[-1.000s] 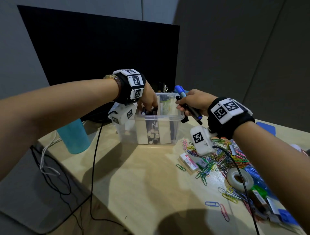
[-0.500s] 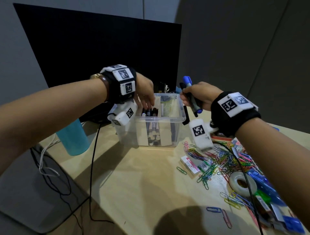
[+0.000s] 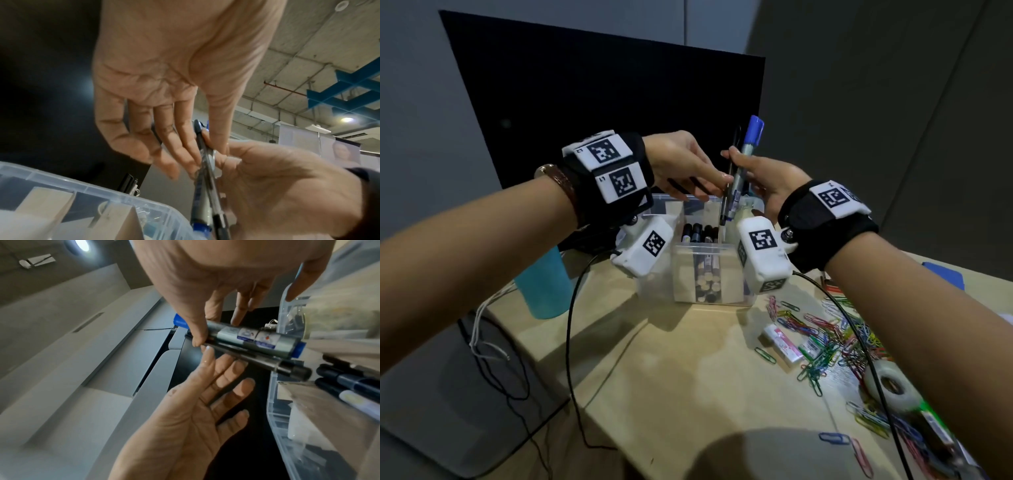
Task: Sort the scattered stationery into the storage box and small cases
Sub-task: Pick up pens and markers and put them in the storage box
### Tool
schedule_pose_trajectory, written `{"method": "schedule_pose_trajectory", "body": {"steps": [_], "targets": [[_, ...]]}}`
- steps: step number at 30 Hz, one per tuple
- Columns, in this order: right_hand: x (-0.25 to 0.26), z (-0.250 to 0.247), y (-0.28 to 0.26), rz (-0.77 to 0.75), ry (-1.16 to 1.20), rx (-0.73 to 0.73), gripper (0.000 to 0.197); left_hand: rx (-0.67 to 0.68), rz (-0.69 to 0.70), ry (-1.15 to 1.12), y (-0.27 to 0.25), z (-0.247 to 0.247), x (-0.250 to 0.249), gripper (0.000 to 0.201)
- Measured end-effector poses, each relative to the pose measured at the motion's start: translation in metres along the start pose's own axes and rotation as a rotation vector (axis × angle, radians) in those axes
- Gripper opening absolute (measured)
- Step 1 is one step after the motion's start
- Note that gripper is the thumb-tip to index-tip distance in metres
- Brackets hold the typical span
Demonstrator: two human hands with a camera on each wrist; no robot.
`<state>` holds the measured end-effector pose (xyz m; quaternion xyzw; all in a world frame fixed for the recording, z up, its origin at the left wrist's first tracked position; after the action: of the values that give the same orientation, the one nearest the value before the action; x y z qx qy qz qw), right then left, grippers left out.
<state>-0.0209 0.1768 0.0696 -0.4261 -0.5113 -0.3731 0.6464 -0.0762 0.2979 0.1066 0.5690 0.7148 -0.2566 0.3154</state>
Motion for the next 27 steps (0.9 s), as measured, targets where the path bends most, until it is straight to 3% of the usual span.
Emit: {"method": "schedule_pose_trajectory", "body": {"steps": [5,8,10,12,16,20,24,27], "targets": [[0.004,0.017,0.002,0.024,-0.098,0.037,0.014,-0.065,-0.078,-0.075,0.004,-0.004,0.012,0.017],[0.005,0.016,0.014,-0.034,-0.246,-0.106,0.017,-0.066,-0.168,-0.043,0.01,-0.005,0.024,0.015],[0.01,0.008,0.027,-0.124,-0.378,-0.228,0.034,-0.056,-0.232,0.016,0.014,-0.003,0.035,0.016],[0.014,0.0,0.032,-0.166,-0.444,-0.262,0.033,-0.049,-0.275,0.065,0.018,0.001,0.044,0.016],[0.016,-0.016,0.029,-0.136,-0.448,-0.218,0.031,0.012,-0.308,0.106,0.018,0.004,0.048,0.028],[0.021,-0.023,0.027,-0.222,-0.74,-0.237,0.036,0.036,-0.317,0.128,0.023,0.003,0.047,0.045],[0.005,-0.001,0.027,-0.229,-1.088,-0.104,0.035,0.034,-0.325,0.104,0.026,0.008,0.054,0.045],[-0.007,0.015,0.027,-0.226,-1.005,-0.056,0.032,0.042,-0.335,0.082,0.026,0.007,0.057,0.038]]}}
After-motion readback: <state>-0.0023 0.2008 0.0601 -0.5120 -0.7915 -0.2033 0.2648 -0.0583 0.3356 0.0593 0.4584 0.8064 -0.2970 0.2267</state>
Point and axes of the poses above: each hand's wrist, its own y-axis towards the middle knuckle, its own z-axis out of the palm, x = y × z, the point moved 5 cm from there along y, towards the middle knuckle, and after that the axes turned 9 degrees about -x, right-handed, at the moved point
